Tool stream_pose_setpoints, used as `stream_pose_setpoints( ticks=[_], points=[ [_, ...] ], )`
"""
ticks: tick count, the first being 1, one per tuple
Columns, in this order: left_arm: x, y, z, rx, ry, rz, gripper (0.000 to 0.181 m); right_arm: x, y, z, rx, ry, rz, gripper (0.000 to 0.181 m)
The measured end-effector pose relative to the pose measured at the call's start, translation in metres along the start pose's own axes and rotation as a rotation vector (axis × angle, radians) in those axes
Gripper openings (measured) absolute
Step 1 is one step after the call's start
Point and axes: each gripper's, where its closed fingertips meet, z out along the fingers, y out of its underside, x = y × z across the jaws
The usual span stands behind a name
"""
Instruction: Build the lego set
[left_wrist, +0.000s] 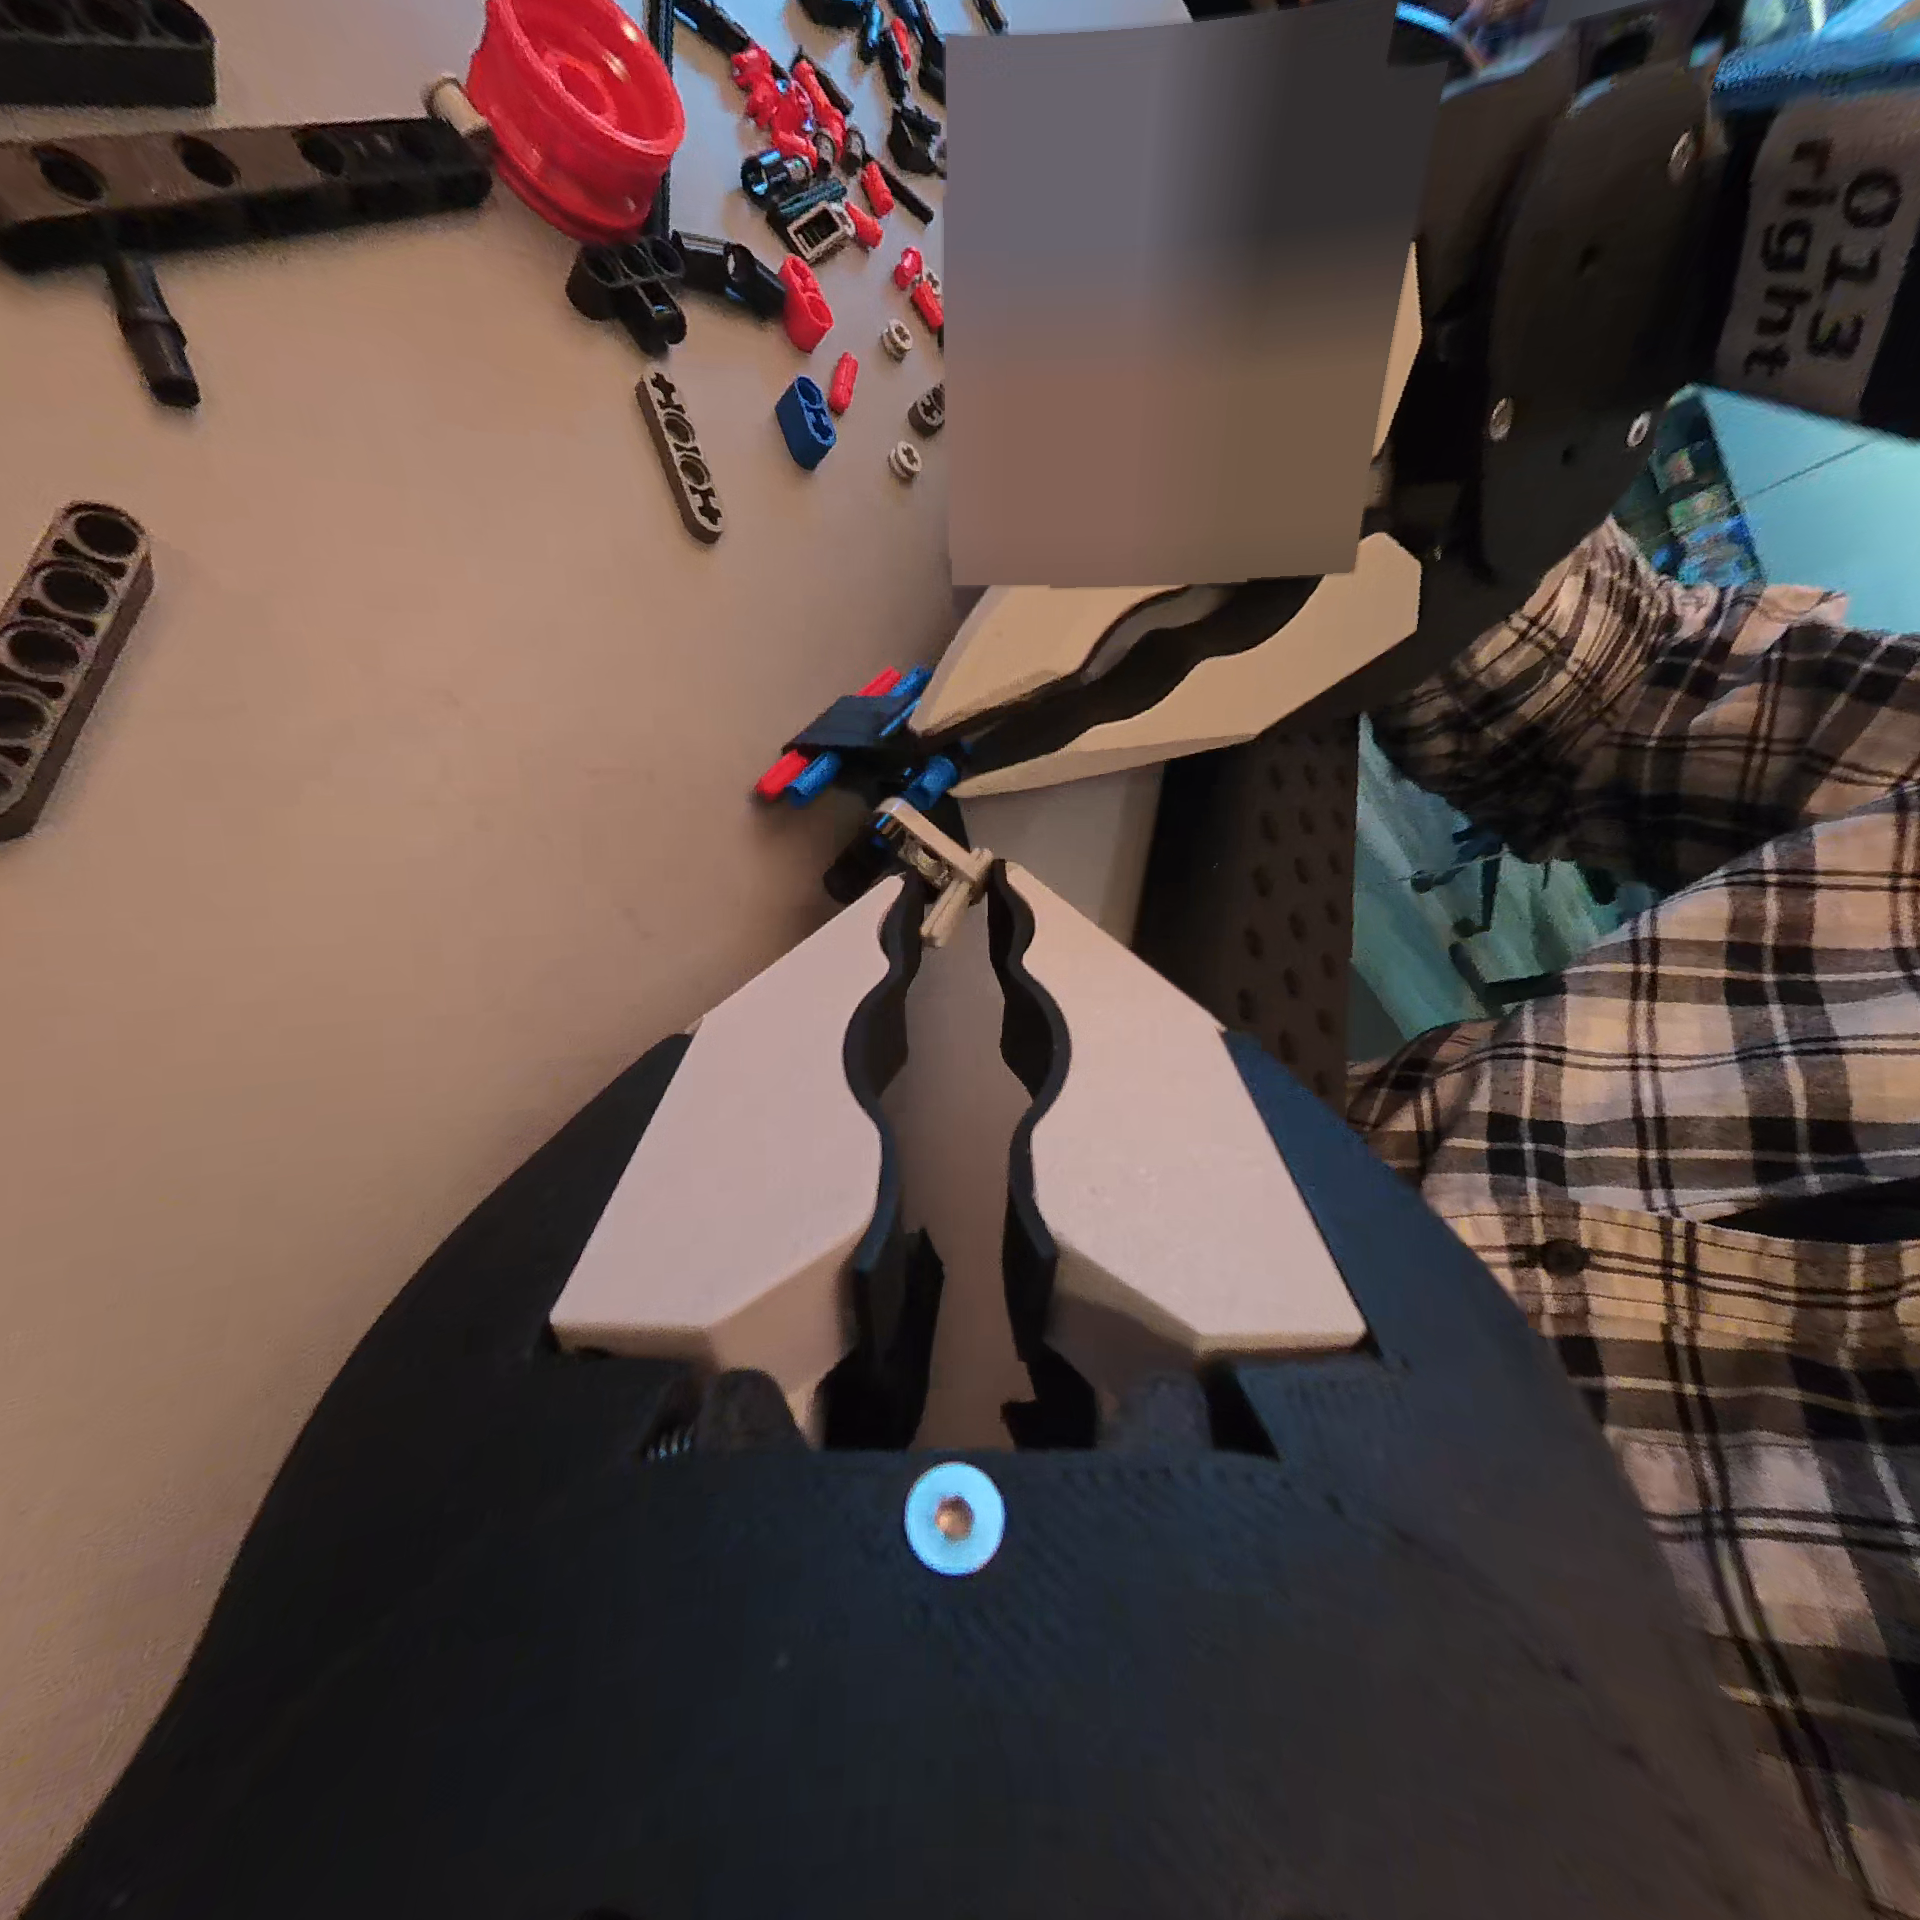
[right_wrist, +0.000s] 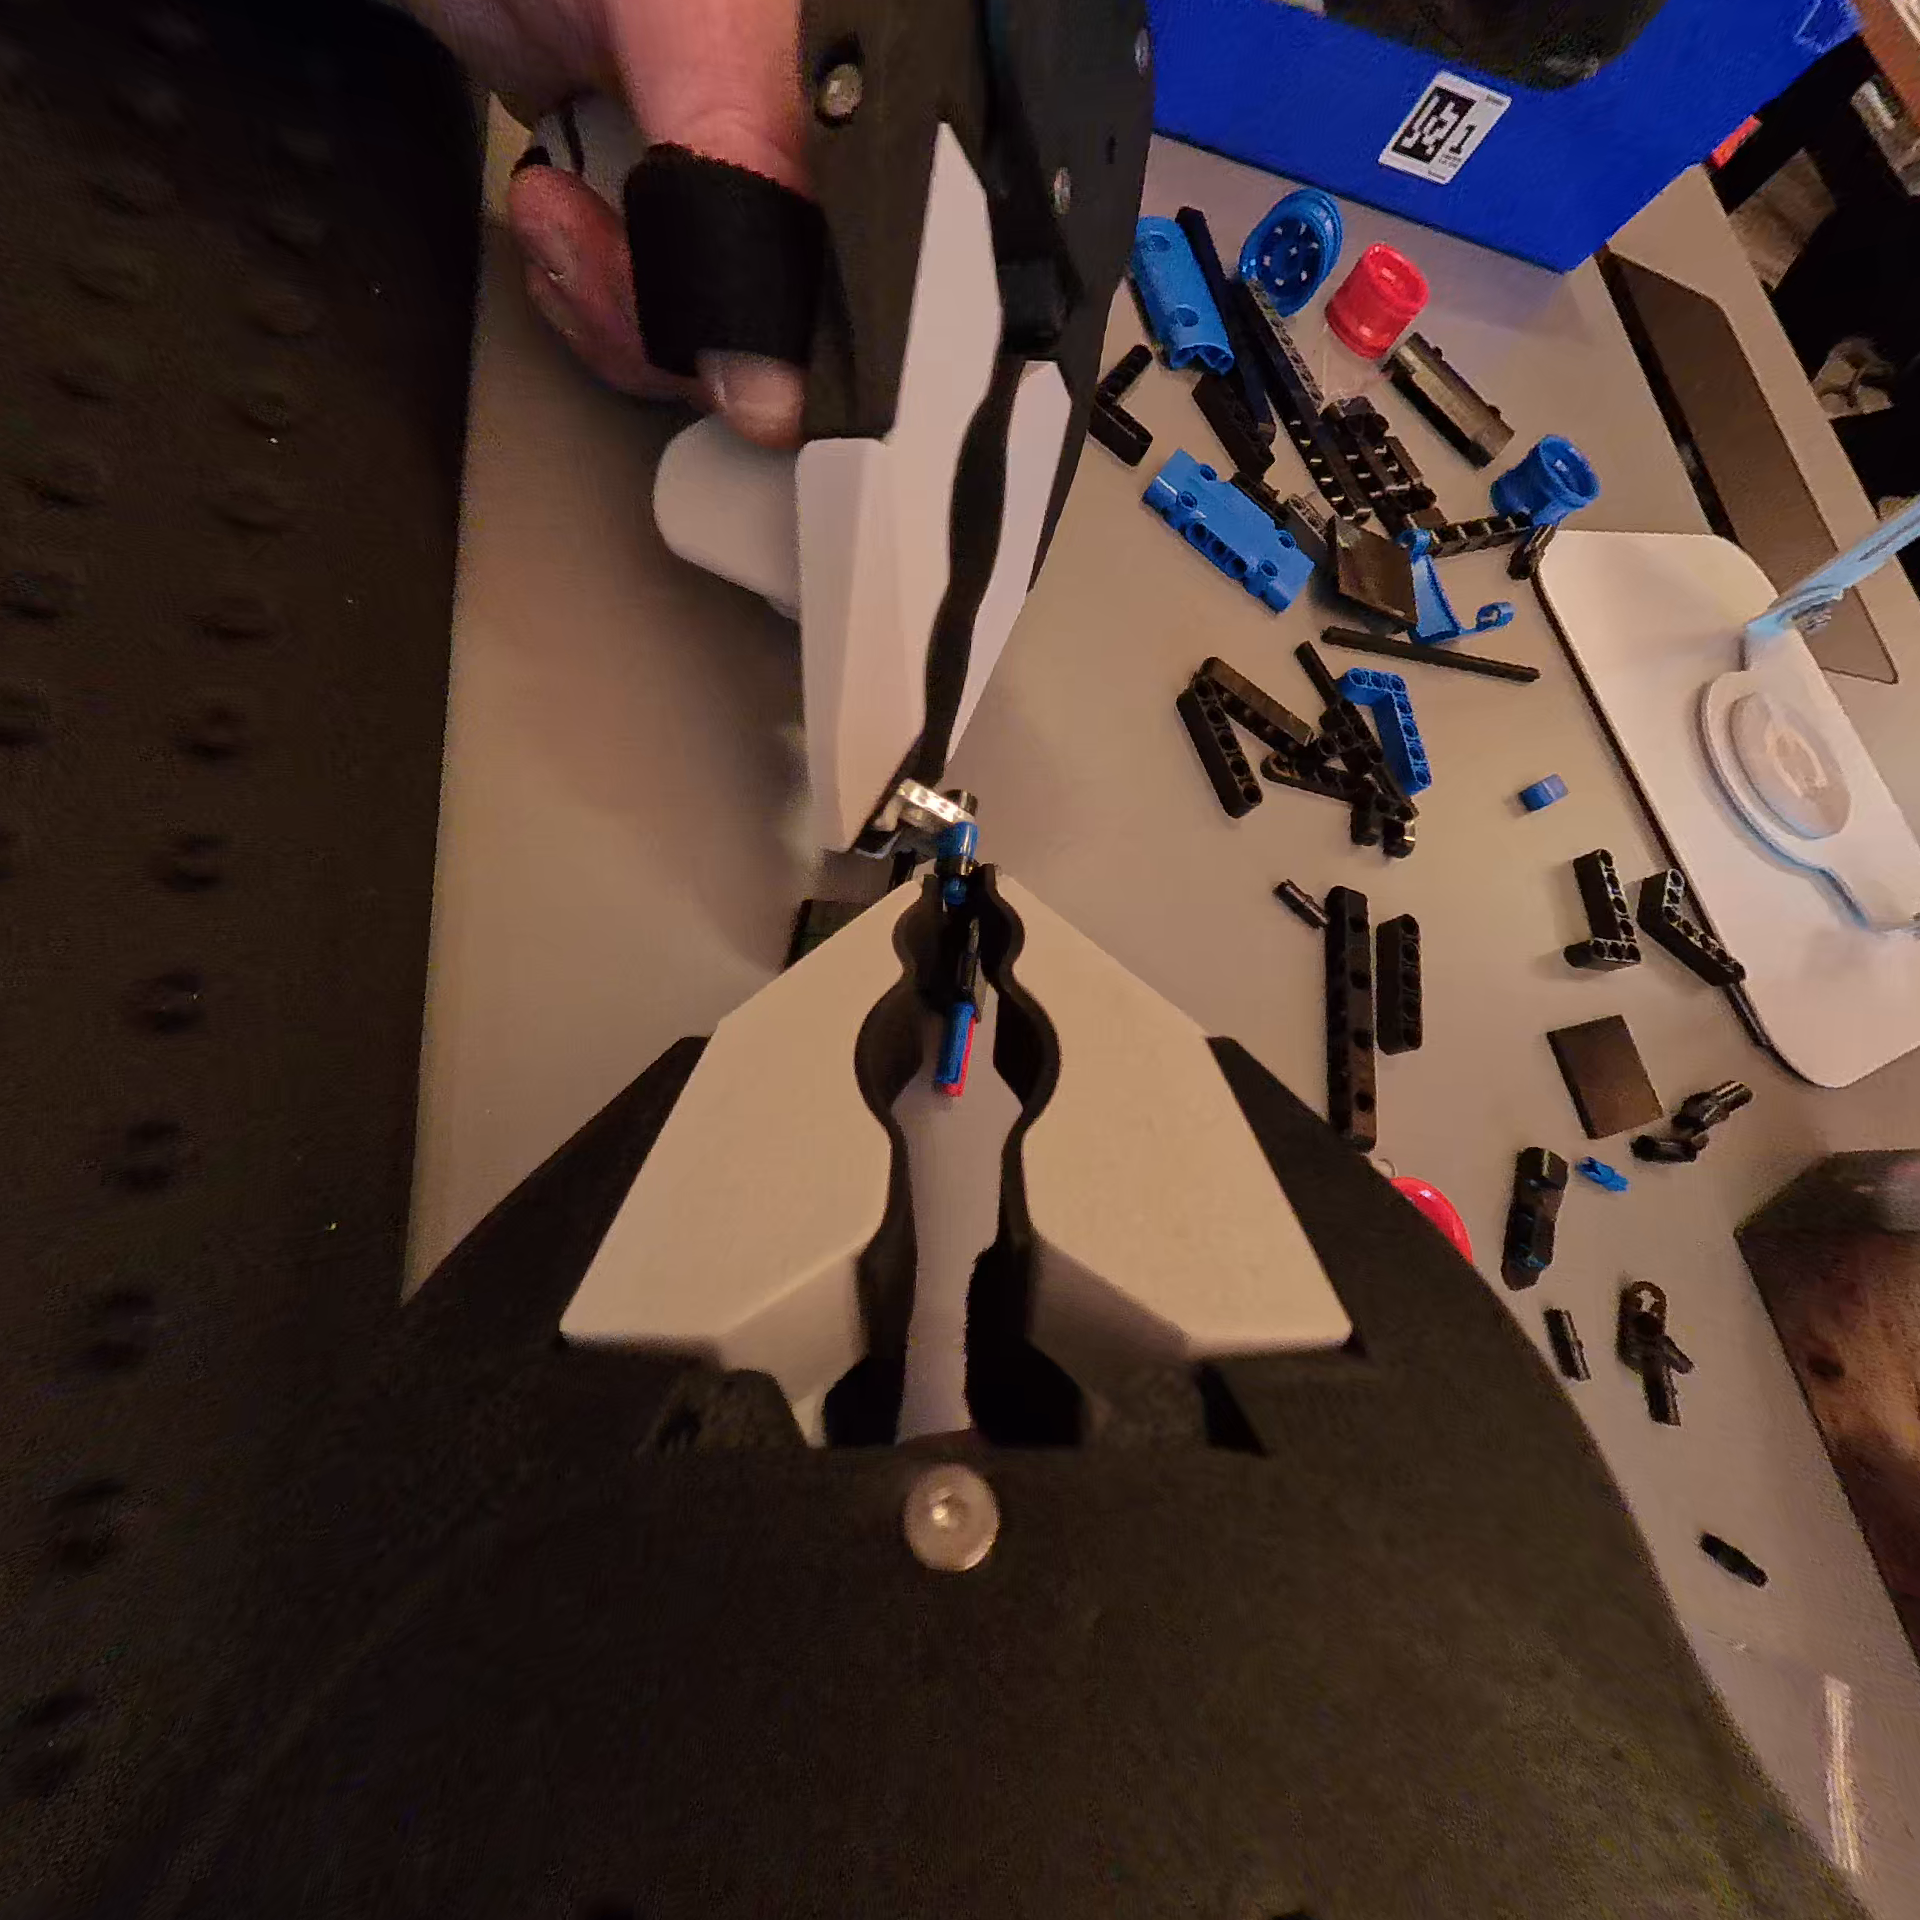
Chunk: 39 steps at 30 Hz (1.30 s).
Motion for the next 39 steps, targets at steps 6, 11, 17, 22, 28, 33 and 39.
stream_pose_setpoints(
  ticks=[6, 11, 17, 22, 28, 33, 39],
  points=[
    [-0.001, -0.002, -0.001, 0.002, 0.045, -0.066, 0.009, -0.001, -0.002, 0.001, 0.002, 0.027, -0.043, 0.004],
    [-0.001, -0.003, -0.002, -0.004, 0.078, -0.097, 0.009, -0.002, -0.003, 0.001, 0.011, 0.028, -0.044, 0.004],
    [-0.001, -0.004, -0.001, -0.009, 0.083, -0.098, 0.009, -0.003, -0.002, 0.000, 0.014, 0.028, -0.058, 0.004],
    [0.004, 0.001, -0.001, -0.031, 0.086, -0.068, 0.009, -0.009, -0.005, -0.002, 0.021, 0.044, -0.145, 0.003],
    [0.011, 0.012, -0.004, -0.066, 0.110, -0.027, 0.011, -0.022, -0.014, -0.004, 0.003, 0.164, -0.399, 0.004],
    [0.013, 0.023, -0.001, -0.130, 0.089, 0.049, 0.018, -0.029, -0.018, -0.001, -0.017, 0.227, -0.523, 0.005],
    [0.012, 0.026, 0.002, -0.151, 0.035, 0.112, 0.022, -0.036, -0.021, -0.002, -0.016, 0.243, -0.578, 0.004]
  ],
)
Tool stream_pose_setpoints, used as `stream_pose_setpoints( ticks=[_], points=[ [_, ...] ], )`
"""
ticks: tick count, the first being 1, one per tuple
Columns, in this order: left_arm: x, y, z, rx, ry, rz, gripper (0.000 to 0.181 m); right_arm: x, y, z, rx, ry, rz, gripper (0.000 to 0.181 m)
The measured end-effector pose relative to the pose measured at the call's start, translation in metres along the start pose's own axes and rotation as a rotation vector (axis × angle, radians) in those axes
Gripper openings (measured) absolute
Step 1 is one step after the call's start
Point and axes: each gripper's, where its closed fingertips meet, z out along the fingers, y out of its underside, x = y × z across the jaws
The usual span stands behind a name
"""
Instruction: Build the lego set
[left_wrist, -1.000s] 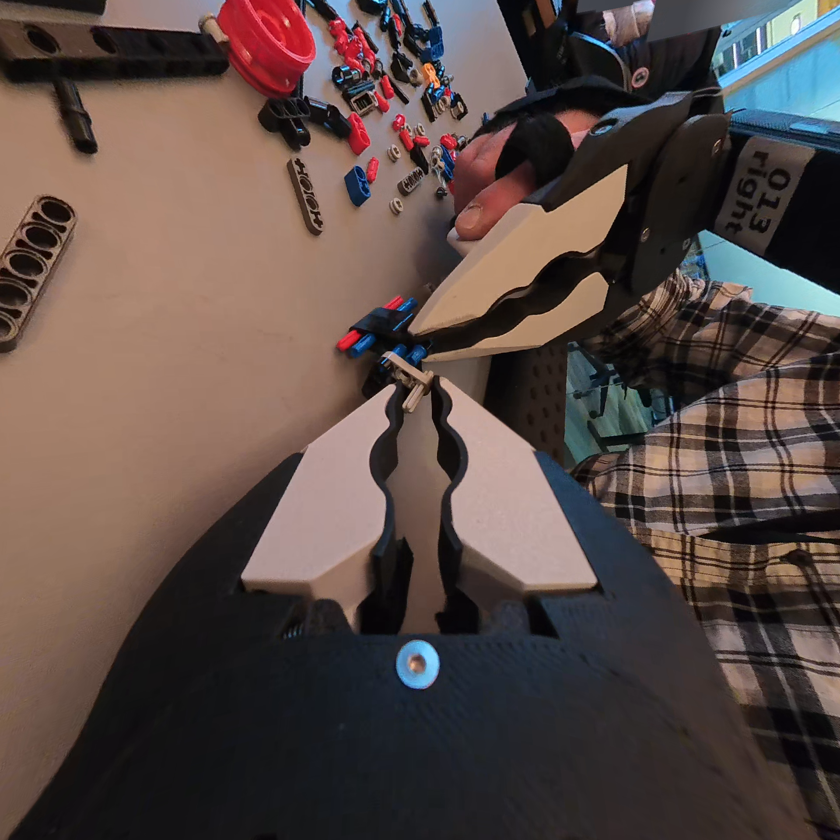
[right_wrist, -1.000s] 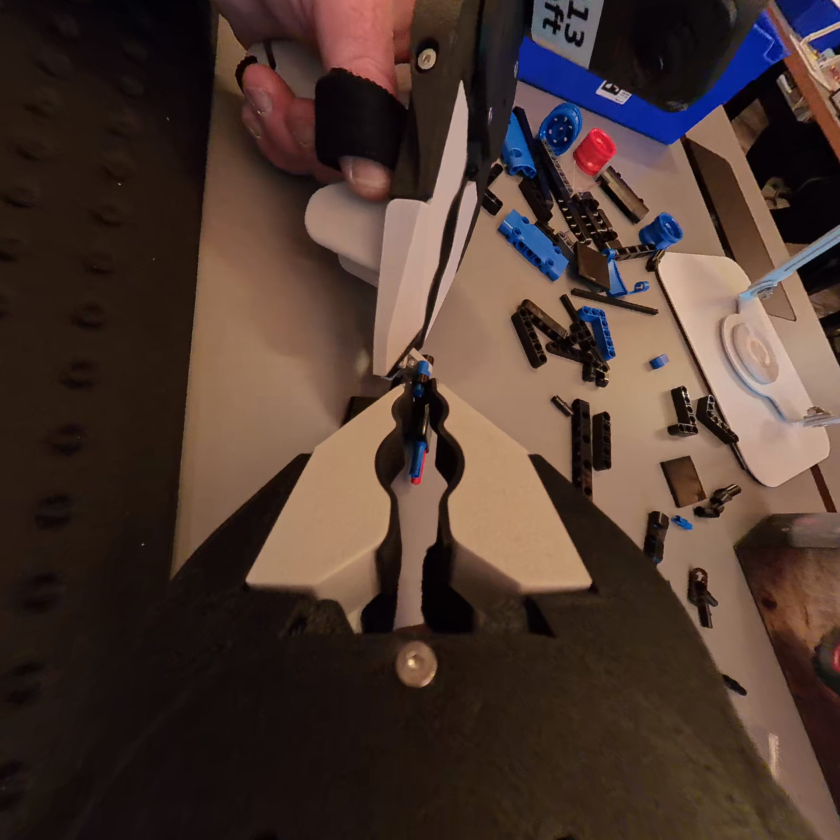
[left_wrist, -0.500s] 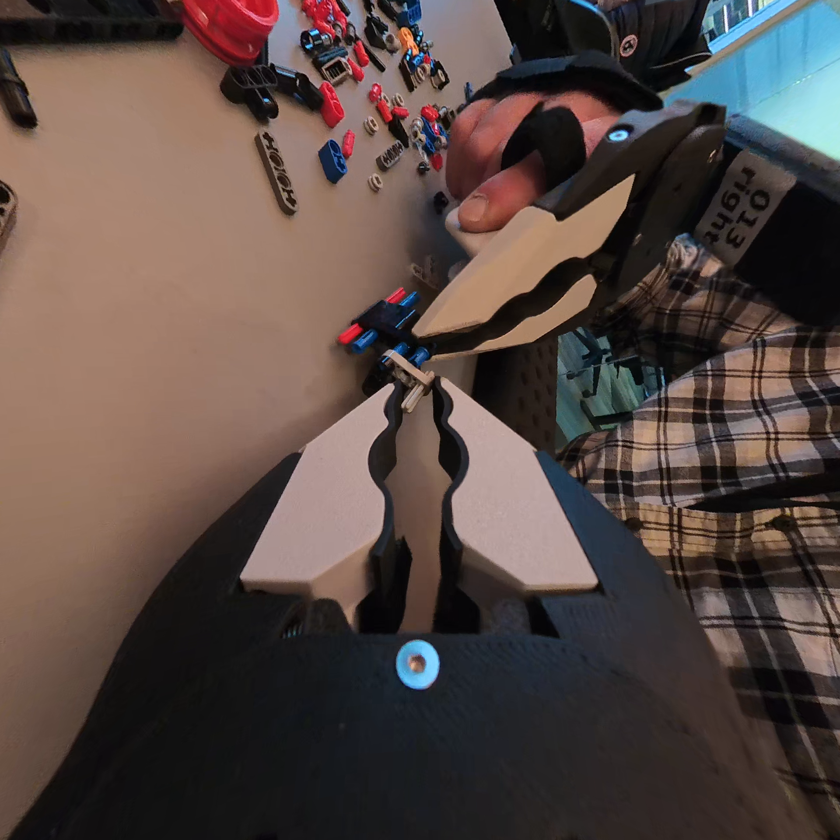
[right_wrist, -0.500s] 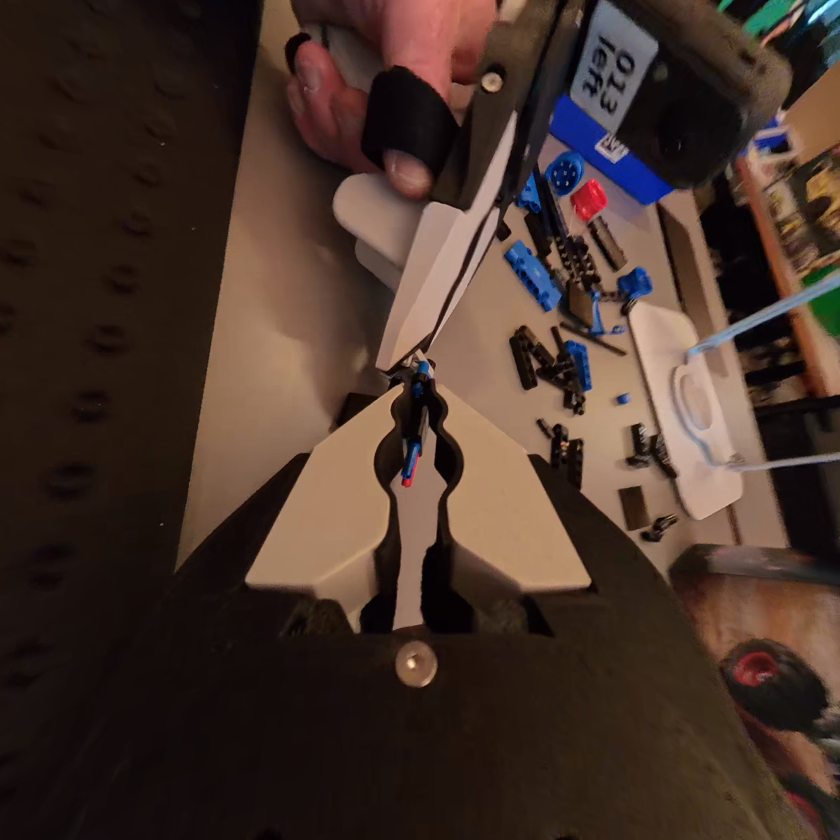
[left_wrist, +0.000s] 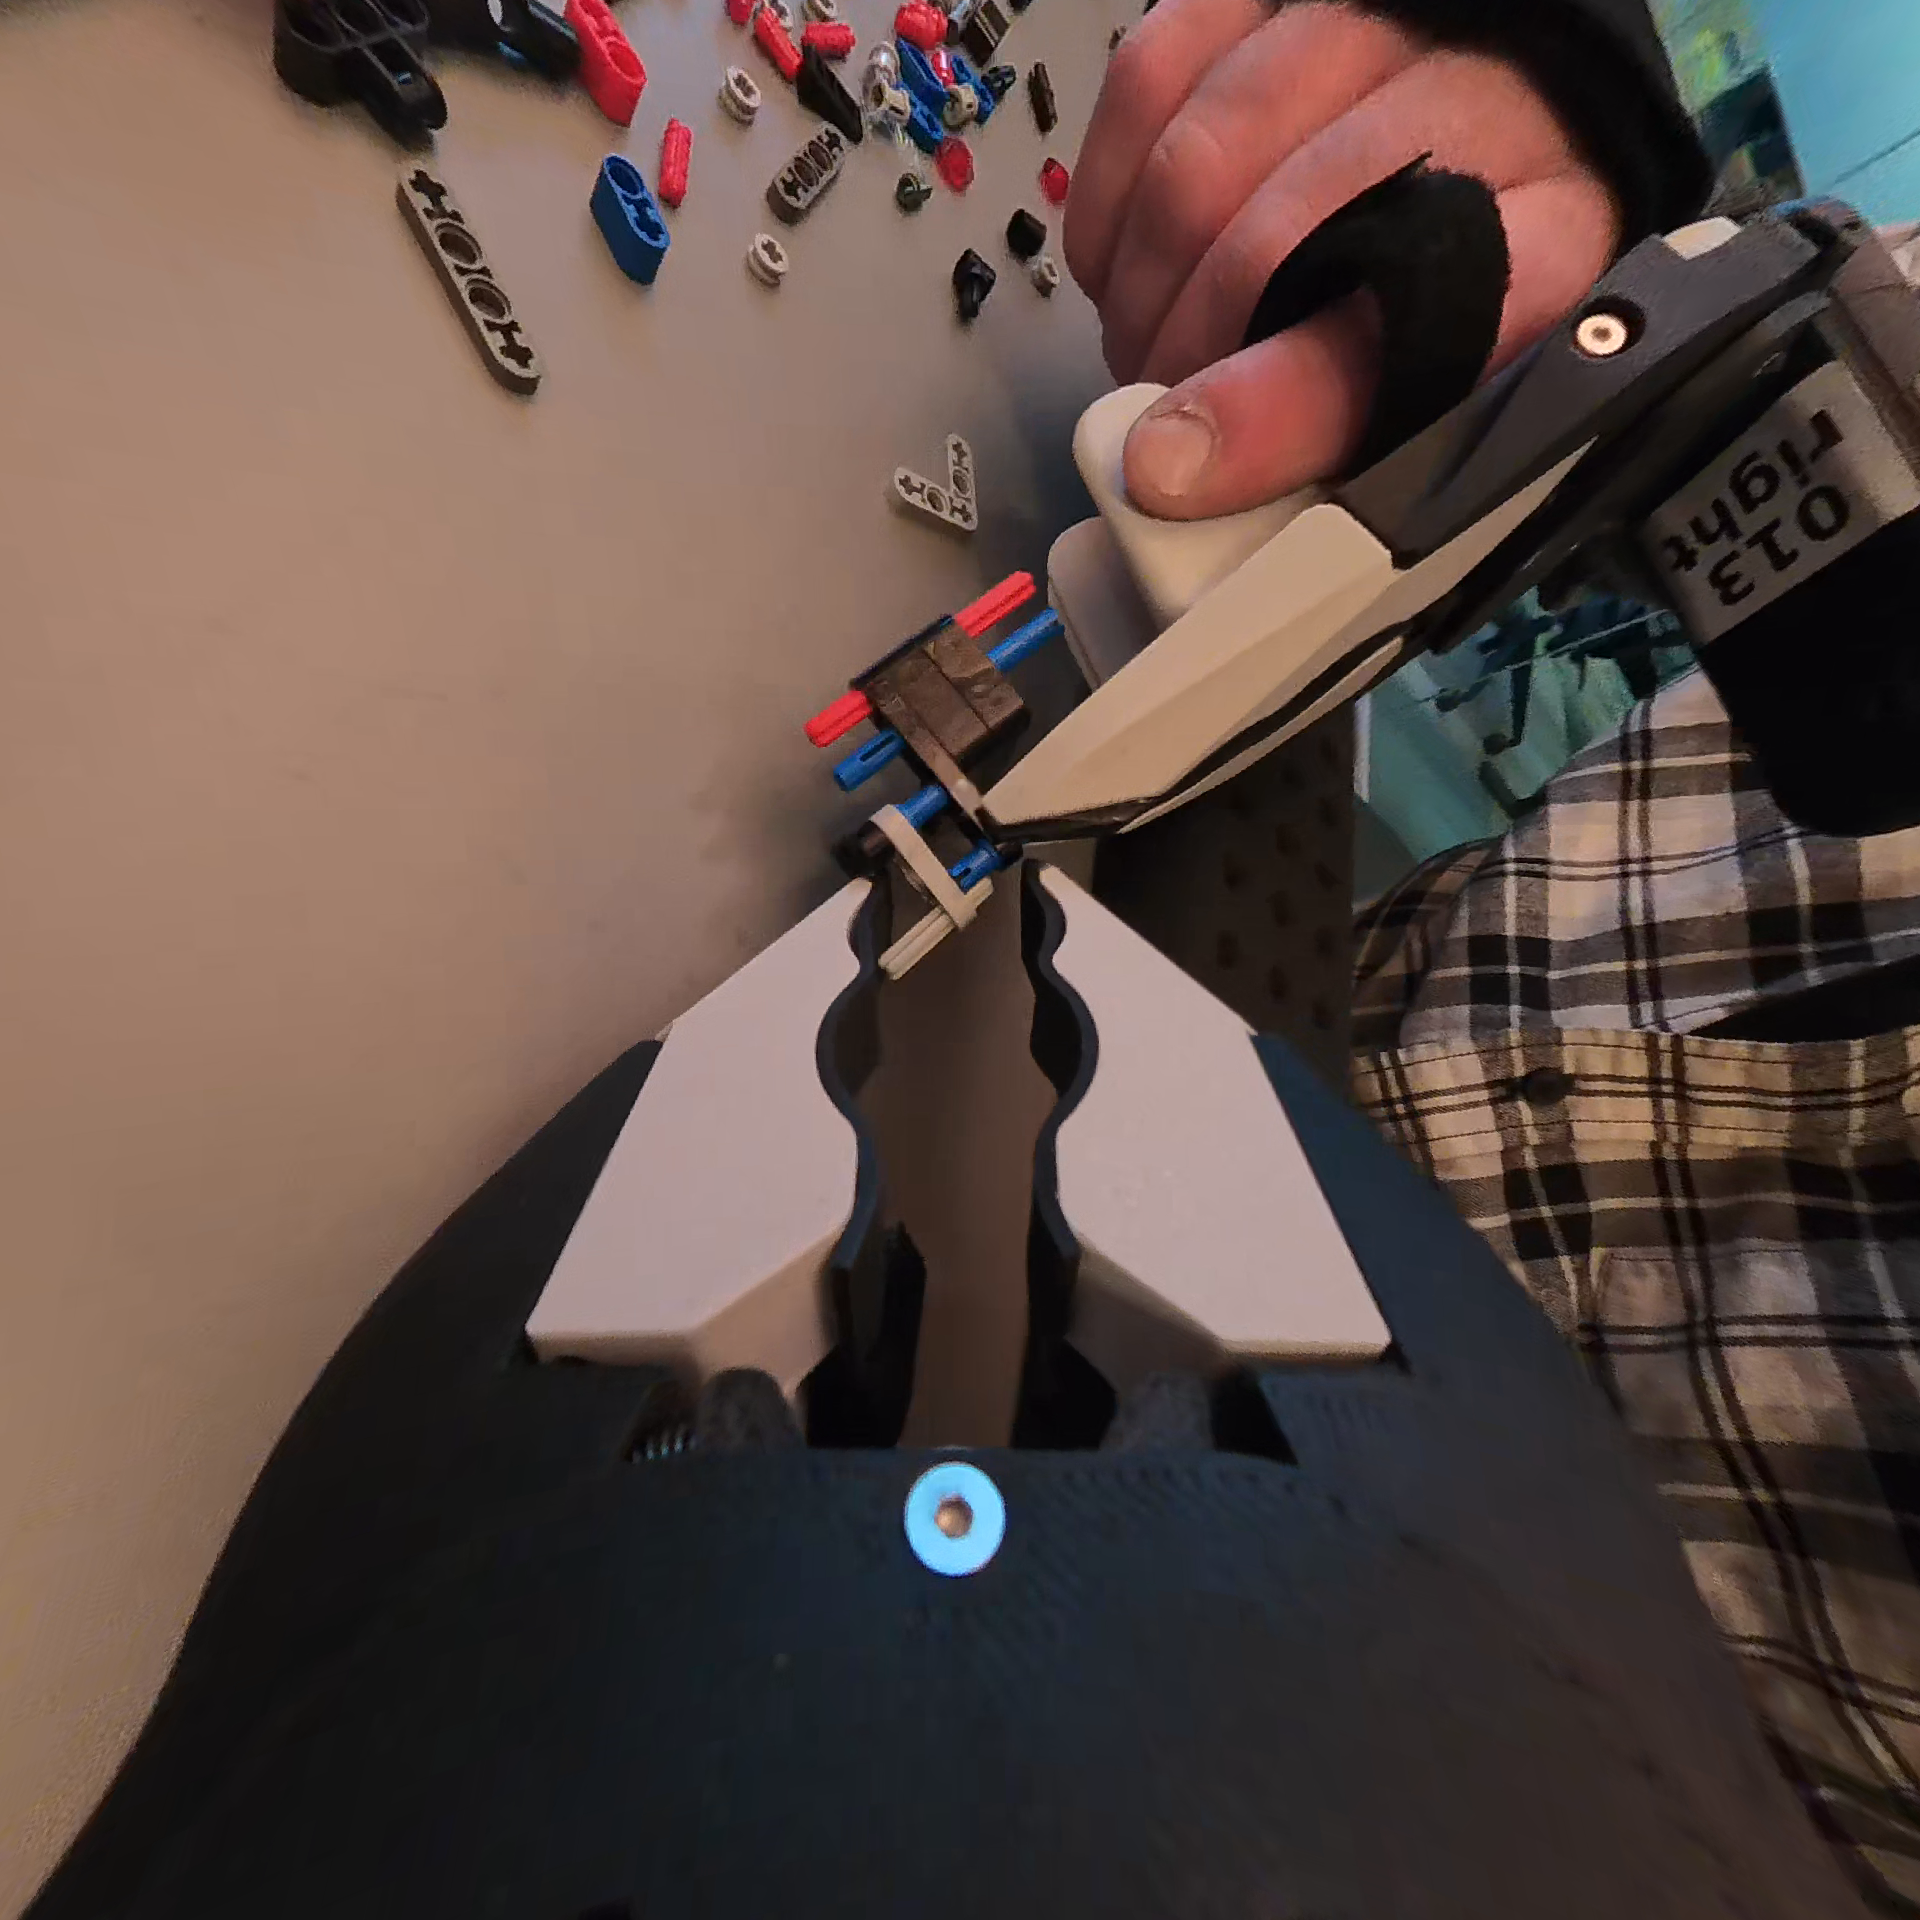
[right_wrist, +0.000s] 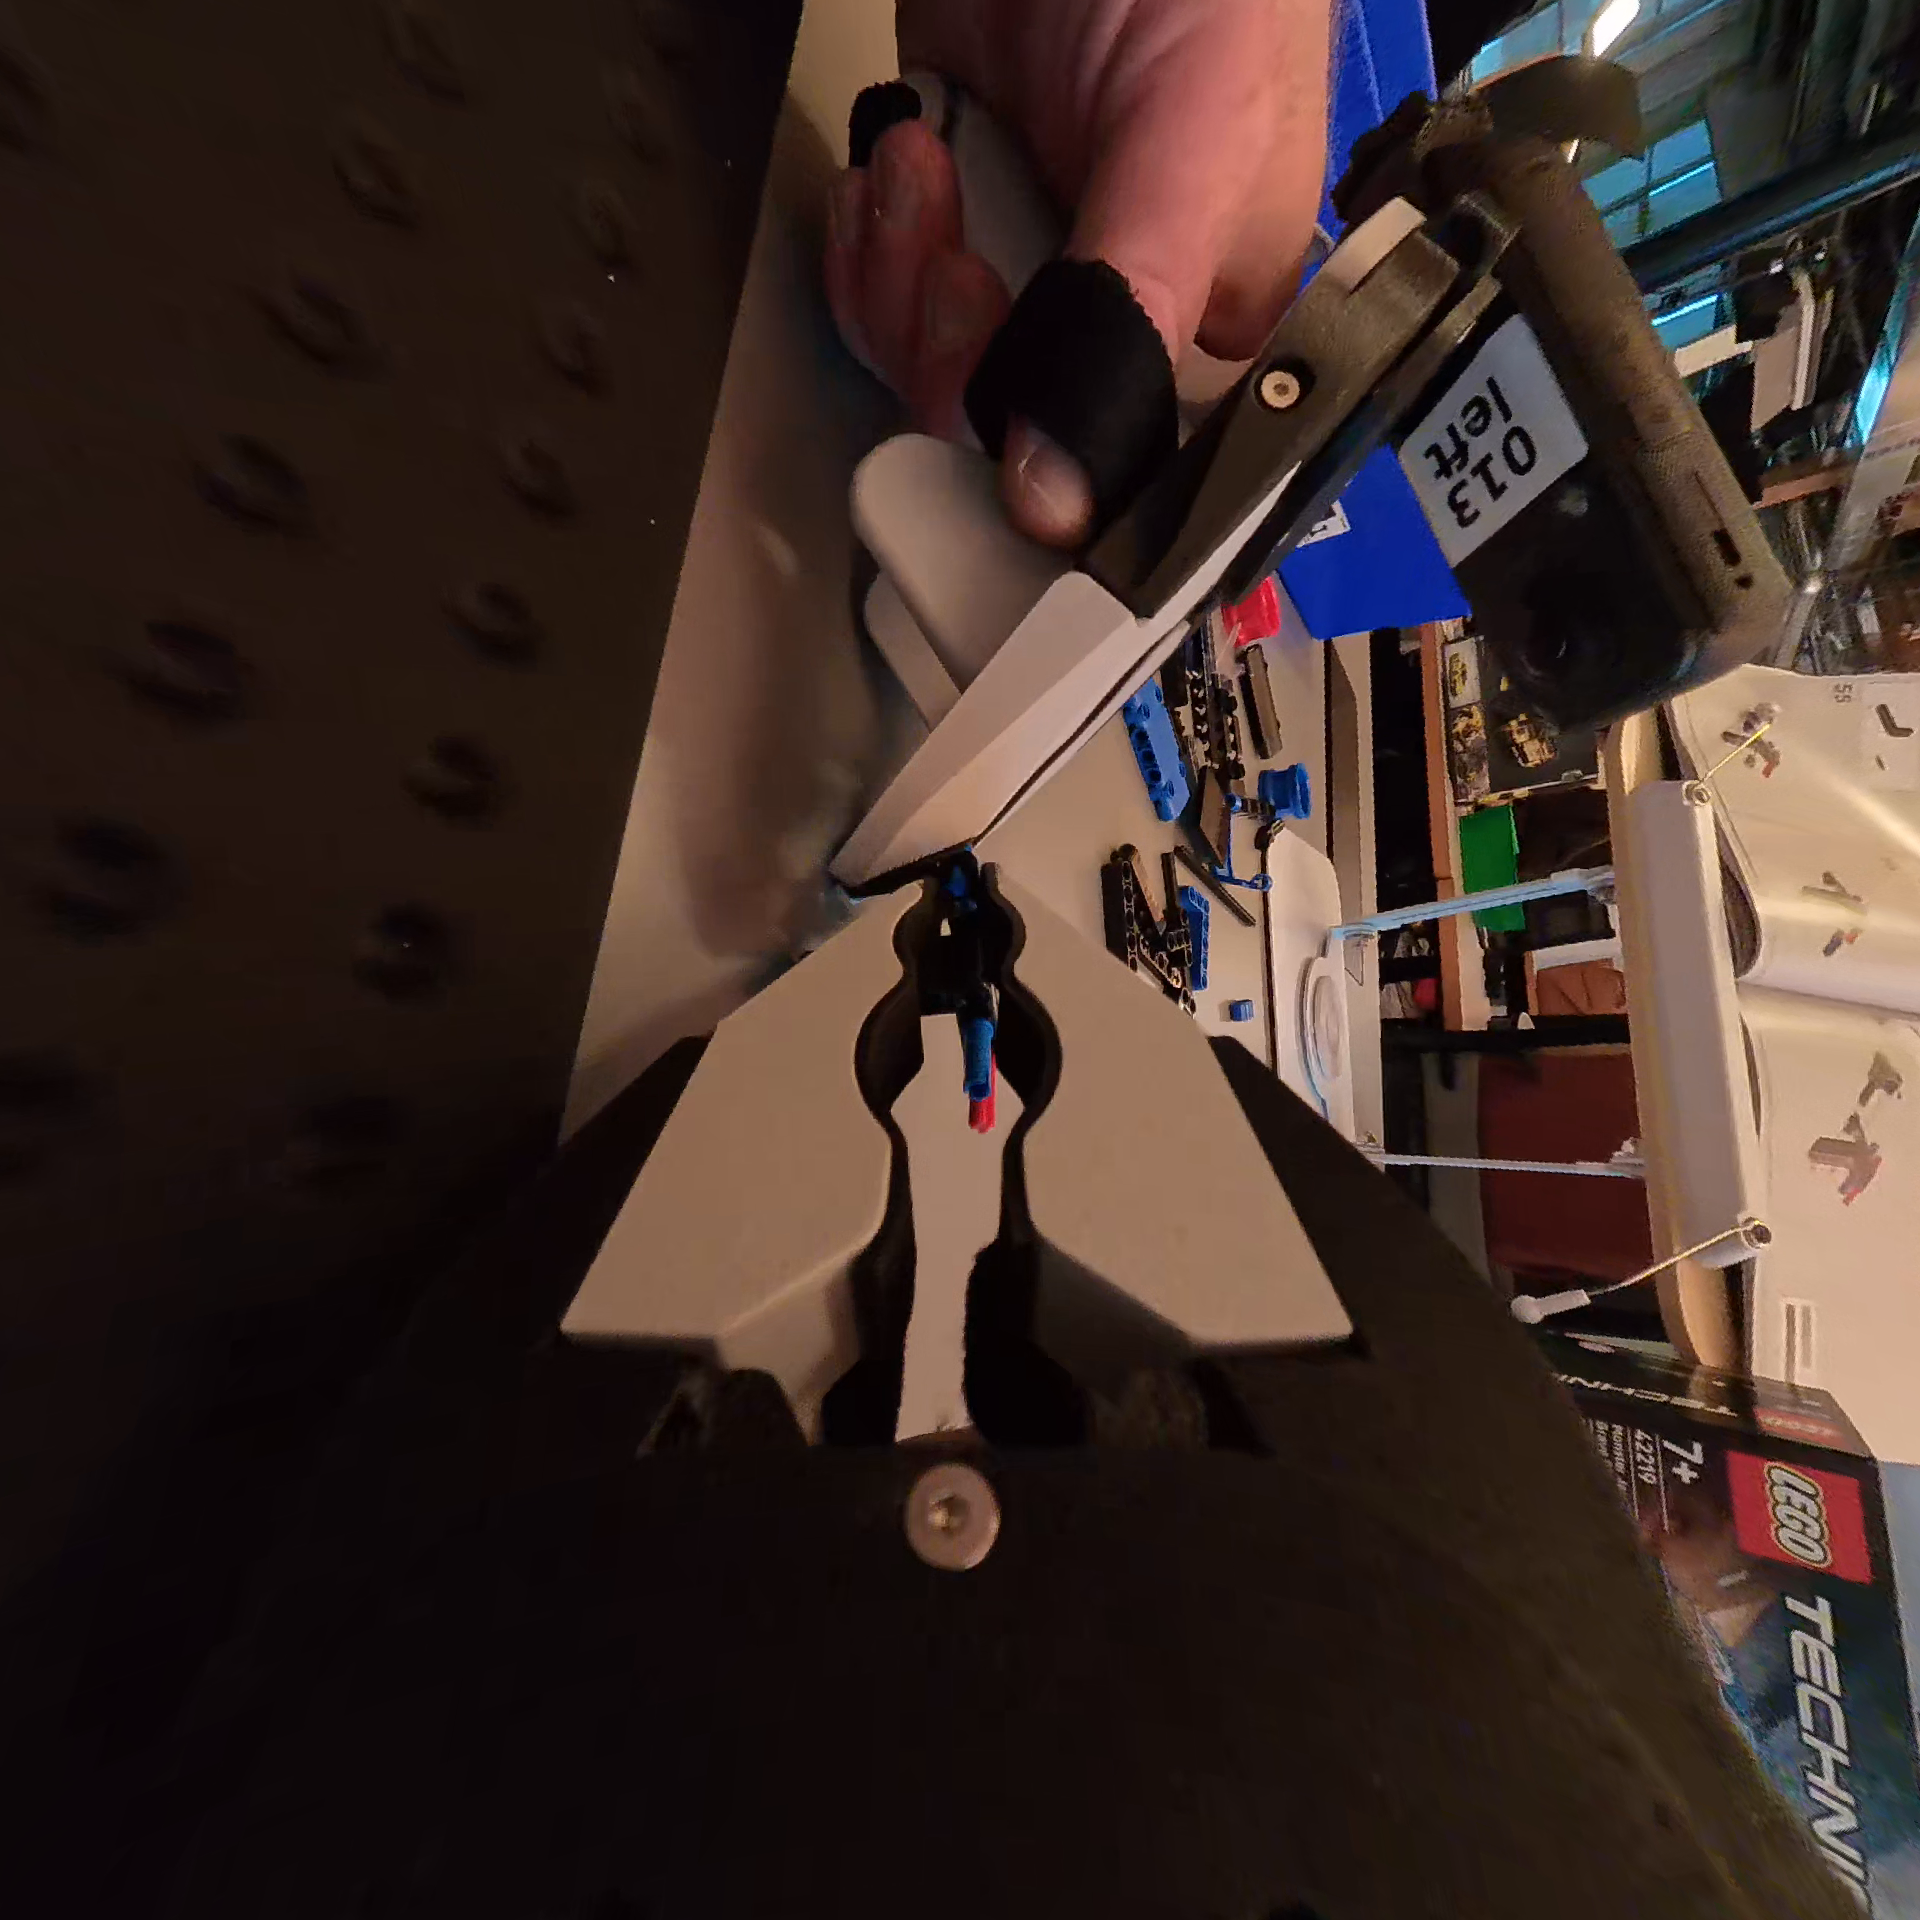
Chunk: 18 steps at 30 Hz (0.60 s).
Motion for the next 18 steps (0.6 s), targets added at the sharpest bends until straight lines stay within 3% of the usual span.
stream_pose_setpoints(
  ticks=[8, 13, 18],
  points=[
    [-0.0038, 0.0052, -0.0002, -0.074, -0.131, 0.179, 0.015, -0.0026, -0.0043, -0.0024, 0.003, -0.011, 0.010, 0.005],
    [-0.0033, 0.0032, 0.0004, -0.112, -0.187, 0.272, 0.014, -0.0034, -0.0060, -0.0057, 0.027, -0.065, 0.121, 0.006],
    [-0.0047, 0.0055, 0.0002, -0.227, -0.259, 0.393, 0.013, -0.0081, -0.0085, -0.0086, 0.037, -0.119, 0.164, 0.009]
  ],
)
